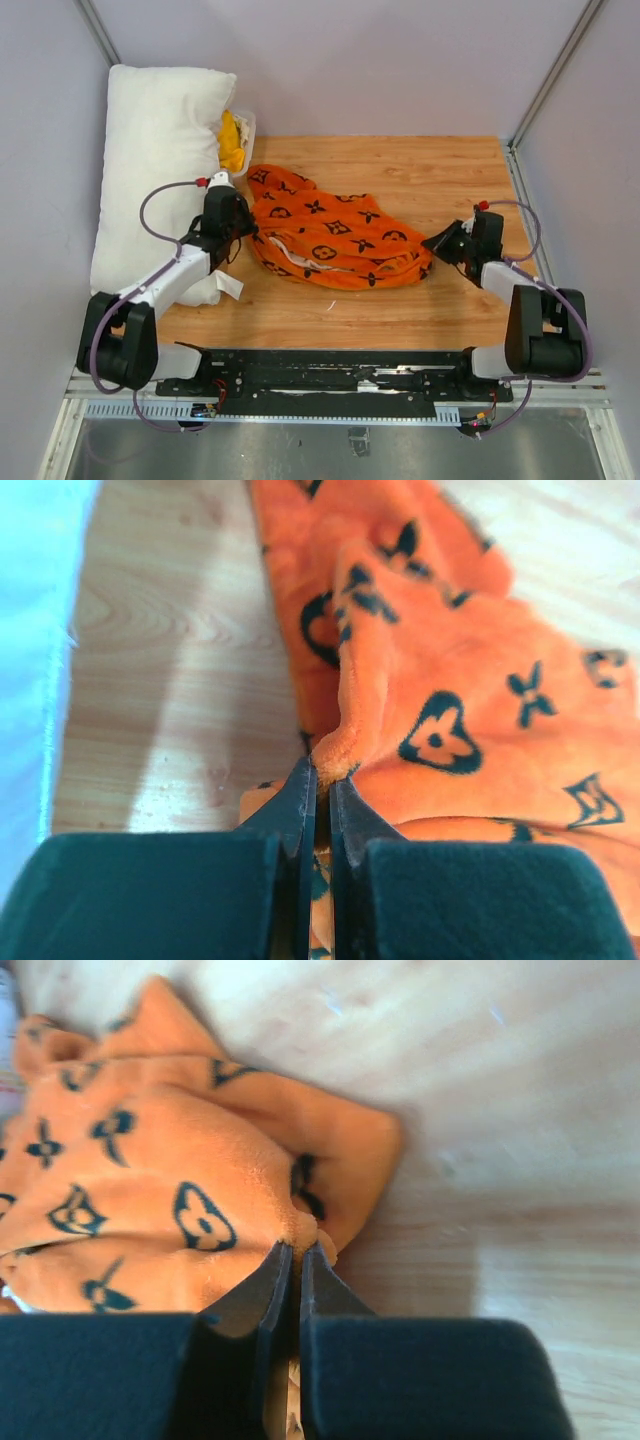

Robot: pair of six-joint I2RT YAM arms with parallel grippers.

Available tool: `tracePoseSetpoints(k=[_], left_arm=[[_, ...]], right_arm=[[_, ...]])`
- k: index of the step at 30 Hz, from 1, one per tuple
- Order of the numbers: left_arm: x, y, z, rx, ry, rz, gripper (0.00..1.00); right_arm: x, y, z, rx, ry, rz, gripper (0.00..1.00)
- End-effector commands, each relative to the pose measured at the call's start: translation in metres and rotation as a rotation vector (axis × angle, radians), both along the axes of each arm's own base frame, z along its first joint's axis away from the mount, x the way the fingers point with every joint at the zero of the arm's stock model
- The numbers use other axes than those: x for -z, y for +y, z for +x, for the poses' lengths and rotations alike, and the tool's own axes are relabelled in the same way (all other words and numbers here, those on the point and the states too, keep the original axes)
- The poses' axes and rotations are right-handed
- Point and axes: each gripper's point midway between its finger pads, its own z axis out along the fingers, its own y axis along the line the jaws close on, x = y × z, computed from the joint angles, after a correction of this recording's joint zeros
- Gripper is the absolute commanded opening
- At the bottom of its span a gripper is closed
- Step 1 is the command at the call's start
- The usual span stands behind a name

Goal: Remove the pillowcase from the pillow
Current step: Adjust the pillowcase at the center of the board.

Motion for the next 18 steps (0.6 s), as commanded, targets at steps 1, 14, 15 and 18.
tracePoseSetpoints(k=[1,14,15,18], left_arm=[[-0.073,0.010,0.013,-0.064,-0.219,-0.055,0.00],[-0.096,0.047,-0.044,-0.266,-0.393,-0.195,0.03],[-0.078,0.046,-0.054,-0.266,-0.365,-0.220,0.13],[-0.033,0.036,-0.076,-0.239,-0.259,-0.278,0.58]], right_arm=[[-0.094,0.004,0.042,-0.011,-0.245,-0.060,0.01],[-0.168,0.021,-0.005,-0.080,-0.593,-0.218,0.13],[-0.149,0.017,-0.015,-0.066,-0.558,-0.231,0.19],[-0.102,0.006,-0.039,-0.032,-0.439,-0.256,0.59]])
